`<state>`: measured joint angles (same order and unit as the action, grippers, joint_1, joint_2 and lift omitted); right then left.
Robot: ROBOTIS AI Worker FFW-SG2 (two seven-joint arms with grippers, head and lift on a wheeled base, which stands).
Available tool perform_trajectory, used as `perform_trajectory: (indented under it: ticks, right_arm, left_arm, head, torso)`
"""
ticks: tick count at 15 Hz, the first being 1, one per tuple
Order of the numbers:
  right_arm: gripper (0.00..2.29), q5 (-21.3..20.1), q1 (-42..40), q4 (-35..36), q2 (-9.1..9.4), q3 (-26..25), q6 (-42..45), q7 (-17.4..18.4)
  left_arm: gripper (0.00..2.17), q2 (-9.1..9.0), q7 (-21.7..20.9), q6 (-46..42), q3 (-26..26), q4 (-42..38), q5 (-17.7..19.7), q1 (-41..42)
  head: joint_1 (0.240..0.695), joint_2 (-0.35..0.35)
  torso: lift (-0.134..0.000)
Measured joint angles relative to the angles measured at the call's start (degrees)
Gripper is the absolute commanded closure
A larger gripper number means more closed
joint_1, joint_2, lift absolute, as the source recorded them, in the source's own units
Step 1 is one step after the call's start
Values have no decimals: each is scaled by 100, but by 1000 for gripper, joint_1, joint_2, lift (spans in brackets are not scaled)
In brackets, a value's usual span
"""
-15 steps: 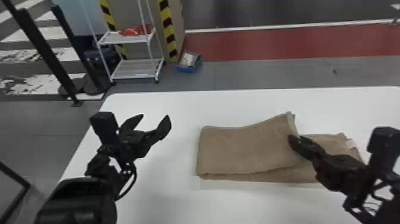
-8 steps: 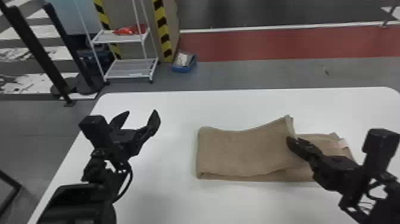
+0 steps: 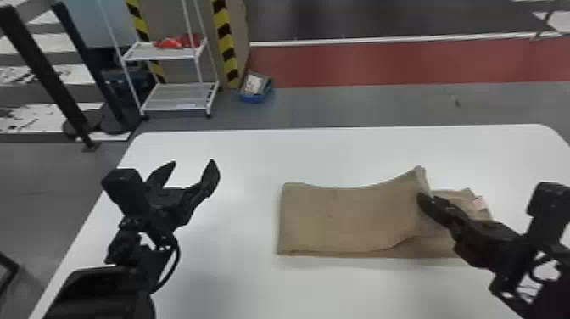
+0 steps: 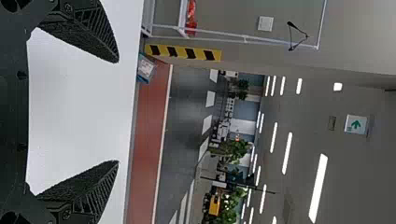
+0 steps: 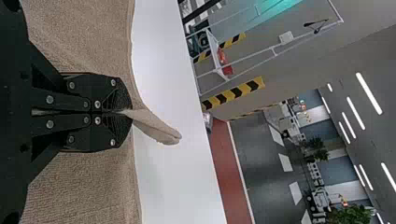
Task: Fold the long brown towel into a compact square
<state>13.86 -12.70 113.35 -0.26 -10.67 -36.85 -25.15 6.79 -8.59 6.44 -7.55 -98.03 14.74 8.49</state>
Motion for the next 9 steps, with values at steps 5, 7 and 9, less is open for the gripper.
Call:
perform_trajectory:
  ticks: [5,7,9]
  right_arm:
    - [1332,340,-17,-107,0,-577,-41,-97]
    - [1332,283,104,-324,0,-542,10,-95]
    - [1332,294,116,-190,0,-580,-140,-129]
  left_arm:
    - [117,14,-9,-13,-85,56,9,3]
    - [117,9,-19,-15,-74,58,5,-3]
    - [117,9,-20,-12,-91,61,3,3]
  head:
    - [695,66]
    - [695,64]
    - [695,66]
  torso:
    - [-125]
    - [-125]
    - [-125]
